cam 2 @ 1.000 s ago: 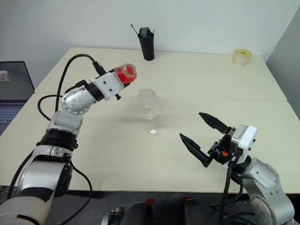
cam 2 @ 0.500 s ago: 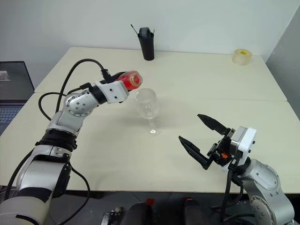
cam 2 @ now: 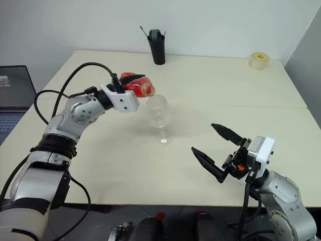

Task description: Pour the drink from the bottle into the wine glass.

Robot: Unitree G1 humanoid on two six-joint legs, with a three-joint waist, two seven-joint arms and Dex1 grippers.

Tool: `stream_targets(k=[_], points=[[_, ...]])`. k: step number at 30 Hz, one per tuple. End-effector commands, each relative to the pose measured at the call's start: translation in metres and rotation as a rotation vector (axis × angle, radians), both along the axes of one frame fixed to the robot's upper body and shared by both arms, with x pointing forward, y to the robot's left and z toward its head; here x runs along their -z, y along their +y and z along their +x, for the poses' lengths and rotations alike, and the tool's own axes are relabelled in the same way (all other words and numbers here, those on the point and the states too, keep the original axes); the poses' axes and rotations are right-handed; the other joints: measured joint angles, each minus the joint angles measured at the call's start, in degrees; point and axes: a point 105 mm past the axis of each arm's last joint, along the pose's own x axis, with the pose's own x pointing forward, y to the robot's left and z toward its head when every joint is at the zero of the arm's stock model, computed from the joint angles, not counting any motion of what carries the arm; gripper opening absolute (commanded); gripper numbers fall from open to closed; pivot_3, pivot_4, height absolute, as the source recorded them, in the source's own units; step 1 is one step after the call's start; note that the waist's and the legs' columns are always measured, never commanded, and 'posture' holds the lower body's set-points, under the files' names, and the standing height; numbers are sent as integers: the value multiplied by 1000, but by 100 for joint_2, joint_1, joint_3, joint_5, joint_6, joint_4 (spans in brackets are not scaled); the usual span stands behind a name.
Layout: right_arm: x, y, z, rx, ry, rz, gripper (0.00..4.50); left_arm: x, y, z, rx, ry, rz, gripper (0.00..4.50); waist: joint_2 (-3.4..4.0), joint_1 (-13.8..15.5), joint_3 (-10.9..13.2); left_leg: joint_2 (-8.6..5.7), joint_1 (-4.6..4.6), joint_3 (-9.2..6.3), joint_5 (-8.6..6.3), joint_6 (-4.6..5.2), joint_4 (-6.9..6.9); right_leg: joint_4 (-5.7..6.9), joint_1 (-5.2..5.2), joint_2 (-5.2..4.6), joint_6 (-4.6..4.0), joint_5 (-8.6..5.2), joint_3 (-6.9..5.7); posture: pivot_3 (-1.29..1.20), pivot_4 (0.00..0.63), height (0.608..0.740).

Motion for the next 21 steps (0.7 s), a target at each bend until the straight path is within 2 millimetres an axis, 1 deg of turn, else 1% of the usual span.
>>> stream_targets(k=[1,12,21], points=[[-5,1,-4,-13,-27,3,4500,-26,-2,-3,18,-94,-15,1133,0,0,0,0,0,0,0,0,0,0,0,0,0,0,0,0,150,740],[-4,2,-3,-31,-15,0,4500,-30,-1,-4,1,-181,70,1133,0,2,0,0,0,0,1,-1,2,3,0,-1,0,0,-1,0,150,740],[-3,5,-3,-34,-10,4,4500,-33,1,-2,-19,-214,73,1133,1,0,-1,0,2,2,1,-2,2,6,0,-2,0,0,1,0,150,740]])
